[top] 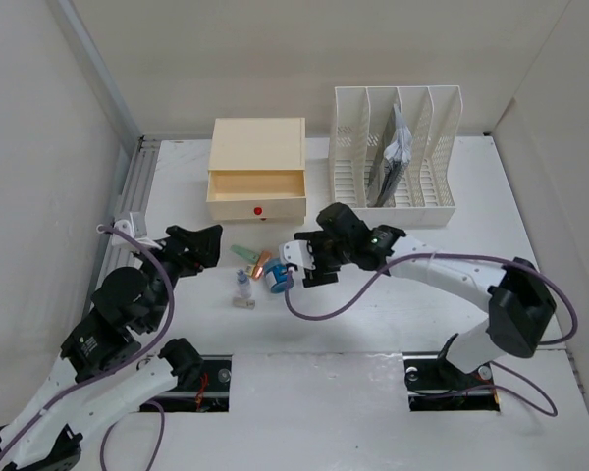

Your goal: Organize the desk

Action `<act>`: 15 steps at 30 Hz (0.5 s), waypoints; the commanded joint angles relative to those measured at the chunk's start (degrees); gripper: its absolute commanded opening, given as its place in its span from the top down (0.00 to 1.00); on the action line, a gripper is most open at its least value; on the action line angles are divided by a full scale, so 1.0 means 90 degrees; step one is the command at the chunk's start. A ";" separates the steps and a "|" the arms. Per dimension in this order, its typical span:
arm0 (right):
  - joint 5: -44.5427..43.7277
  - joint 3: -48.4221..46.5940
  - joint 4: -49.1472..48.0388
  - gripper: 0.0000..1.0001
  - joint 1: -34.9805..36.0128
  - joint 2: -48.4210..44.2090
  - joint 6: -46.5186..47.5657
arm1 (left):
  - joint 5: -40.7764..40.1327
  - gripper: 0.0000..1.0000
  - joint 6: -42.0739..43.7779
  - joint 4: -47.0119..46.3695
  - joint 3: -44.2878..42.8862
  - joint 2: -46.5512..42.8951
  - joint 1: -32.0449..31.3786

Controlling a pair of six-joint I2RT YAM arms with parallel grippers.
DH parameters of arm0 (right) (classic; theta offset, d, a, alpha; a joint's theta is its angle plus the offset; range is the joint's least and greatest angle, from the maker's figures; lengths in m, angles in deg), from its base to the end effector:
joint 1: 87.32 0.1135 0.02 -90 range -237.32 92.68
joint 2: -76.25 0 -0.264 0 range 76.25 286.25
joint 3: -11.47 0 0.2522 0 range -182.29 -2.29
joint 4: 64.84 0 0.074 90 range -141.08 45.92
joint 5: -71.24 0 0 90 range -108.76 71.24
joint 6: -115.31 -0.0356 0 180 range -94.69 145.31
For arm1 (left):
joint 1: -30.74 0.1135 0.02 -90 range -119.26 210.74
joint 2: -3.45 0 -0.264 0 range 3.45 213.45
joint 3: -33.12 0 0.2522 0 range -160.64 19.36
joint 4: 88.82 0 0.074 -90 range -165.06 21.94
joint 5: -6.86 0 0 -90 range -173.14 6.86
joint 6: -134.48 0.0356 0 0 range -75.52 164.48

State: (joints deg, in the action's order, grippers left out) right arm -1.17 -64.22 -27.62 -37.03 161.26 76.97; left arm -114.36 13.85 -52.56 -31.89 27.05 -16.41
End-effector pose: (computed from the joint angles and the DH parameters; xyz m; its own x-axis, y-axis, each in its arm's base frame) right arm 0.1963 0.2532 0.2573 0.3917 -0.6986 -0.5987 -0.9010 -0.1594 -0.4034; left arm 0.0620 -0.0397 0.3954 -0.0880 -0.5458 -0.8333 0.2685 0.7926 -0.5475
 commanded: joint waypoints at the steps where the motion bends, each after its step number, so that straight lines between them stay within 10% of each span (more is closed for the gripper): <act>1: 0.0233 -0.0985 -0.0070 0.25 0.0009 0.0620 0.0890 | -0.0329 0.18 0.0230 0.0293 0.0078 -0.0141 -0.0014; 15: 0.1484 -0.2639 0.1210 0.14 0.0145 0.2526 0.1243 | -0.0203 0.17 0.0464 0.0097 0.0411 -0.0376 -0.0014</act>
State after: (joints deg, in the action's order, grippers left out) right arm 7.68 -84.20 -20.43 -36.71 183.38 86.15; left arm -116.24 16.50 -49.72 -28.22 24.62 -16.41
